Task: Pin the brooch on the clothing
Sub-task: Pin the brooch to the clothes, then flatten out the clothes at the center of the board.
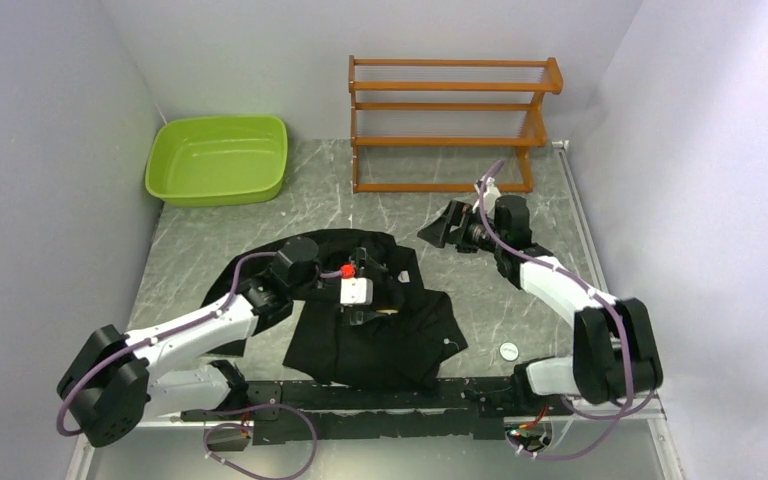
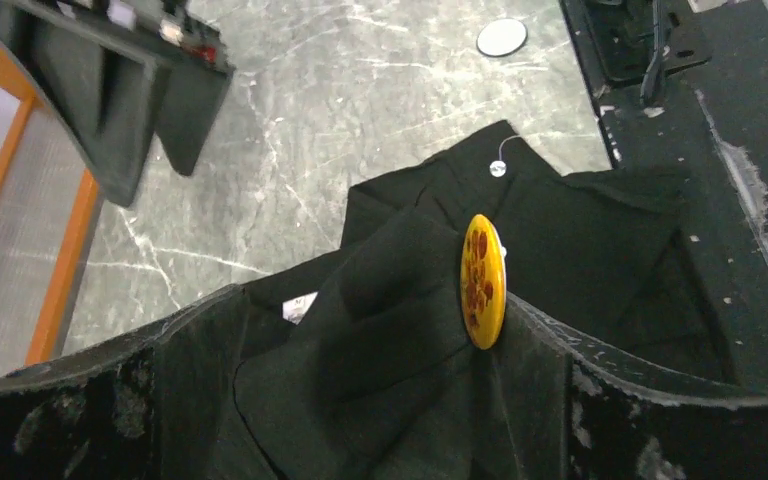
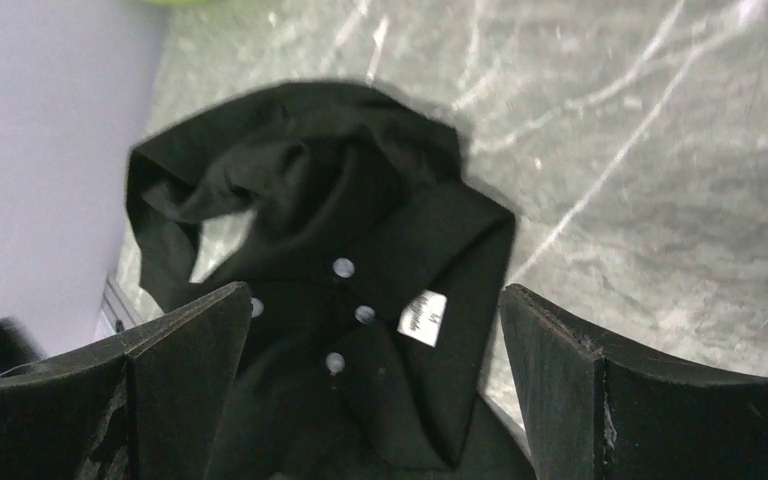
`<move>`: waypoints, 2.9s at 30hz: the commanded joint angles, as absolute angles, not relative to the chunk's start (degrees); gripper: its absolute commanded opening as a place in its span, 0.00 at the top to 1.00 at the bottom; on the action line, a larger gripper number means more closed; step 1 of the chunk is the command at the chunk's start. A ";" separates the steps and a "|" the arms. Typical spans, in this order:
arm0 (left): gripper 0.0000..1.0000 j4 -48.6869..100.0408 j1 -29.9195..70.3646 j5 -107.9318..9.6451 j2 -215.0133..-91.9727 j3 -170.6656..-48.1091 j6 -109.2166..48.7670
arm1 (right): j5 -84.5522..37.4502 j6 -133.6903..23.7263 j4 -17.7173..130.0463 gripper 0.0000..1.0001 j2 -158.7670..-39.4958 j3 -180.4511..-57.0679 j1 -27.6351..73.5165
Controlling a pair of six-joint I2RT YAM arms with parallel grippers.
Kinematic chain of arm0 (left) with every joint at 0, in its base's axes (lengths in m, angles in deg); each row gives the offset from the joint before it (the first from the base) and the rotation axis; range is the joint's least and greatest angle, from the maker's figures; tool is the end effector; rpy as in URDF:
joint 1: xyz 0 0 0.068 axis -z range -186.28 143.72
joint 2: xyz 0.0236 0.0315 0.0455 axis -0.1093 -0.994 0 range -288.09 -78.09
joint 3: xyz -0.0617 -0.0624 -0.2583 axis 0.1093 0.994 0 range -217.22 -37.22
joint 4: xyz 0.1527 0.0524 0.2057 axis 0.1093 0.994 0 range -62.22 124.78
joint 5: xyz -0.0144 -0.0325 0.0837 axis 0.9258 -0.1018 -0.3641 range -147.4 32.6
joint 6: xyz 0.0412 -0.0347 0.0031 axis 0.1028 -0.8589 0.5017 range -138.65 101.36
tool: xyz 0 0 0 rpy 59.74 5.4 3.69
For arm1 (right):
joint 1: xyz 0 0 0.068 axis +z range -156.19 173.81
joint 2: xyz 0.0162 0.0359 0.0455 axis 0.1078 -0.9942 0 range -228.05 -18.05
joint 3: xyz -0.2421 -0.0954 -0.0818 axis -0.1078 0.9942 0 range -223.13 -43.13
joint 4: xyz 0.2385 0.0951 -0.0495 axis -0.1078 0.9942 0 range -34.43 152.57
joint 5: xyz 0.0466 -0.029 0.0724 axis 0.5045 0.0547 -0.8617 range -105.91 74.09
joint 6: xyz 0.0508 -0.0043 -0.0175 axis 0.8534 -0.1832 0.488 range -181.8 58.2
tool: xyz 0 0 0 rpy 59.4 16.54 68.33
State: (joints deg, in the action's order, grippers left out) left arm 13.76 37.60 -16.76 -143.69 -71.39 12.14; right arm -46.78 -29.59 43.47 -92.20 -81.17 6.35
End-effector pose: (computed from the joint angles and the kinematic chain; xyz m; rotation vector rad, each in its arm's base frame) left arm 0.1625 -0.1884 0.2470 1.4911 1.1422 -0.8186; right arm 0.2661 0.0781 0.2290 -0.0120 2.0773 1.0274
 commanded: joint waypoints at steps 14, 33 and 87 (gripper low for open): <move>0.05 7.22 37.76 -38.68 -122.32 -69.79 -15.14 | -37.50 -40.74 59.62 0.29 -118.49 -95.37 18.38; 0.05 38.12 33.87 -68.96 -124.92 -81.31 -33.19 | -14.43 -51.88 72.43 1.00 -127.71 -121.03 25.15; 0.97 39.38 -10.83 -54.83 -161.88 -73.83 -57.40 | -39.92 -36.13 52.63 0.11 -102.74 -86.31 5.42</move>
